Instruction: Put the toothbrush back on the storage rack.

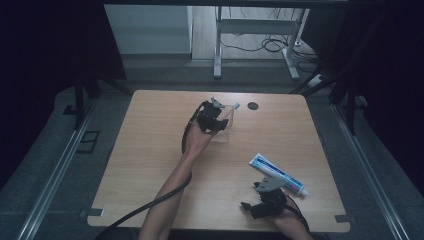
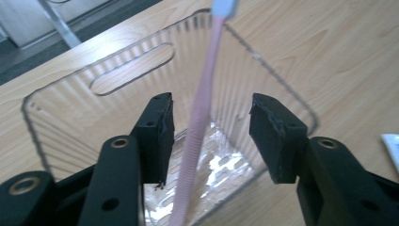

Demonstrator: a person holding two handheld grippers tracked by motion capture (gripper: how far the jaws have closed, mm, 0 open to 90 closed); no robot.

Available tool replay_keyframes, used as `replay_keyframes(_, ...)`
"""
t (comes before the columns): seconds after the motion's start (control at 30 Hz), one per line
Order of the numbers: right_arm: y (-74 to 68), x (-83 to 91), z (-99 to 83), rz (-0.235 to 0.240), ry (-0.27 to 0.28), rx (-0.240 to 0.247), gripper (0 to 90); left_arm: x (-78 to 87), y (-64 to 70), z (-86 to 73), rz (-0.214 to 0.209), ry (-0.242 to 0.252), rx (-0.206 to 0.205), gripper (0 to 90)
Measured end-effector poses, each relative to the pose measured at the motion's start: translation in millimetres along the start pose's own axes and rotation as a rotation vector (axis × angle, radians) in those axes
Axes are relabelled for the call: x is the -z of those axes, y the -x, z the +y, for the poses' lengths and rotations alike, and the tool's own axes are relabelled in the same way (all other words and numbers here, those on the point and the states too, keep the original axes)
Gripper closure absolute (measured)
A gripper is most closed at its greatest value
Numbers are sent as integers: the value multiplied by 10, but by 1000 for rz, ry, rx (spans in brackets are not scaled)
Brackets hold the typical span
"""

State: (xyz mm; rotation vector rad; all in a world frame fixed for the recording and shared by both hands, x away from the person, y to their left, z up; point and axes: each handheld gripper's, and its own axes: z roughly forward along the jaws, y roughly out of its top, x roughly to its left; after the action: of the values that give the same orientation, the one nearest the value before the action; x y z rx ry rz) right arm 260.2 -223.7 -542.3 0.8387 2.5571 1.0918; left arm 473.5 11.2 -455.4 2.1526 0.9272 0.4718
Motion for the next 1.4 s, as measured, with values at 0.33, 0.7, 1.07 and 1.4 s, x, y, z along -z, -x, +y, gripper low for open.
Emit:
replay_keyframes(0.33,0,0,0,0,0,1,125,83,5,16,3,4,12,370)
replay_keyframes(0.7,0,0,0,0,0,2,126,203,-6,33,-25,29,16,256)
replay_keyframes(1.07,0,-1,0,-1,0,2,125,278,57,-2,-33,24,-6,174)
replay_keyframes(1.4,-1,-1,0,0,0,1,126,342,128,-66,-63,38,7,131)
